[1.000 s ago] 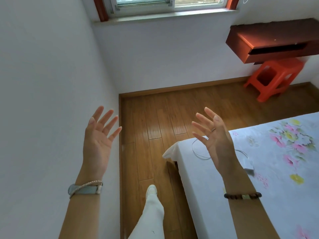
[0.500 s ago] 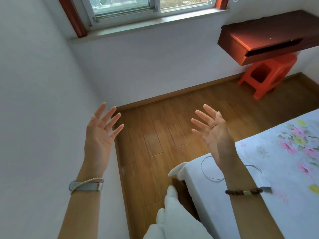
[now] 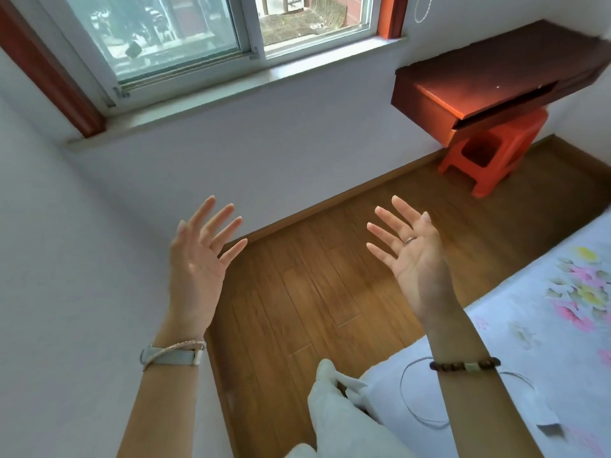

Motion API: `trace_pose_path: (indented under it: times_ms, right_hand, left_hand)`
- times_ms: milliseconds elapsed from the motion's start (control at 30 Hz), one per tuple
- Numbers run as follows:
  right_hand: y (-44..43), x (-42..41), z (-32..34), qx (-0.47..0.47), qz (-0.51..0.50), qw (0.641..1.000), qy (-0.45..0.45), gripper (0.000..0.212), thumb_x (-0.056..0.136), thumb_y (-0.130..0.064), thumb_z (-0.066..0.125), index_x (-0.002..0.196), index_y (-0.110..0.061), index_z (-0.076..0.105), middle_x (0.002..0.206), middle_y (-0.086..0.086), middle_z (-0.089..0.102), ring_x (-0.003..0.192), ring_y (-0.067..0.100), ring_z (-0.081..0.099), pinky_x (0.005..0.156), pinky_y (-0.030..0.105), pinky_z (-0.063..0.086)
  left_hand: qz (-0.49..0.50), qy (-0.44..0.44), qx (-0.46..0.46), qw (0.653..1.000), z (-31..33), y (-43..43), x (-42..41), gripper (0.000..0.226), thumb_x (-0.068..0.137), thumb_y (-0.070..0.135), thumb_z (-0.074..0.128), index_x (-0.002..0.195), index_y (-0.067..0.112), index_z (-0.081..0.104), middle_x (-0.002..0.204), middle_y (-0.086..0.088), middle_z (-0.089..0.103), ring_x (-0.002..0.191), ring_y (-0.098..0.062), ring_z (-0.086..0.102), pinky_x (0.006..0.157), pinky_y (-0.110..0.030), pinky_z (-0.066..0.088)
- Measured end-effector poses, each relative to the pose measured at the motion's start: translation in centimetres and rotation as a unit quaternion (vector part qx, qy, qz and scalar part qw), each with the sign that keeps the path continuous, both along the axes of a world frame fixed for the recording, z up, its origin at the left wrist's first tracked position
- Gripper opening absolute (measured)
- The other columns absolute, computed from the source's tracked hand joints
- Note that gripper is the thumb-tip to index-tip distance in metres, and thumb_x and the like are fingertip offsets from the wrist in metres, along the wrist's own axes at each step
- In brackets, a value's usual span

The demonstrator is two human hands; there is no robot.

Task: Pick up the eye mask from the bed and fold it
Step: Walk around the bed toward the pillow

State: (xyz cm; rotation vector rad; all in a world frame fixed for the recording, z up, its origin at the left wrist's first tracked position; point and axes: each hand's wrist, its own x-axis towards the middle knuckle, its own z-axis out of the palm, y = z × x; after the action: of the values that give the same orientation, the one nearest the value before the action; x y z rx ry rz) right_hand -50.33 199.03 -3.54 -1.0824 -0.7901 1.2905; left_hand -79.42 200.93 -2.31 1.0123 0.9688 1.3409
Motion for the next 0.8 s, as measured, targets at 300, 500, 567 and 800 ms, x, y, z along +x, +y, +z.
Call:
trace_pose_path:
  times_ms: [300, 500, 567, 800]
  right_hand:
    - [8.1, 5.5, 0.9, -0.006, -0.085, 0.996, 0.012, 0.051, 0.101, -0.048, 0.028, 0.141, -0.026, 0.051, 0.141, 0.002, 0.060, 0.126, 0.022, 0.061, 0.110, 0.054, 0.041]
    - [9.9, 10.1, 1.0, -0.023, -0.178, 0.984, -0.005, 0.051, 0.093, -0.056, 0.033, 0.133, -0.035, 0.056, 0.143, 0.000, 0.058, 0.127, 0.020, 0.060, 0.111, 0.054, 0.040]
    - [10.4, 11.6, 1.0, -0.024, -0.215, 0.976, 0.001, 0.048, 0.091, -0.056, 0.034, 0.128, -0.037, 0.058, 0.143, 0.001, 0.058, 0.127, 0.020, 0.060, 0.112, 0.054, 0.040]
    - [13.7, 16.5, 0.5, -0.022, -0.335, 0.941, 0.030, 0.047, 0.106, -0.041, 0.022, 0.139, -0.026, 0.052, 0.140, 0.005, 0.059, 0.126, 0.022, 0.060, 0.111, 0.054, 0.039]
  left_hand:
    - [-0.100, -0.006, -0.010, 0.995, -0.2, 13.3, 7.7, 0.065, 0.095, 0.050, 0.021, 0.150, 0.017, 0.035, 0.150, -0.007, 0.049, 0.135, -0.025, 0.051, 0.112, -0.052, 0.037]
    - [-0.193, -0.001, -0.019, 0.981, -0.7, 20.3, 14.8, 0.064, 0.094, 0.051, 0.023, 0.147, 0.019, 0.039, 0.148, -0.007, 0.051, 0.134, -0.025, 0.052, 0.112, -0.053, 0.037]
    - [-0.226, -0.002, -0.020, 0.974, -0.8, 22.6, 17.2, 0.064, 0.094, 0.051, 0.024, 0.147, 0.020, 0.041, 0.148, -0.007, 0.052, 0.134, -0.025, 0.052, 0.112, -0.052, 0.038]
    - [-0.334, 0.000, -0.021, 0.942, -1.4, 31.3, 25.9, 0.061, 0.094, 0.055, 0.027, 0.141, 0.023, 0.049, 0.144, -0.001, 0.057, 0.133, -0.024, 0.054, 0.107, -0.047, 0.043]
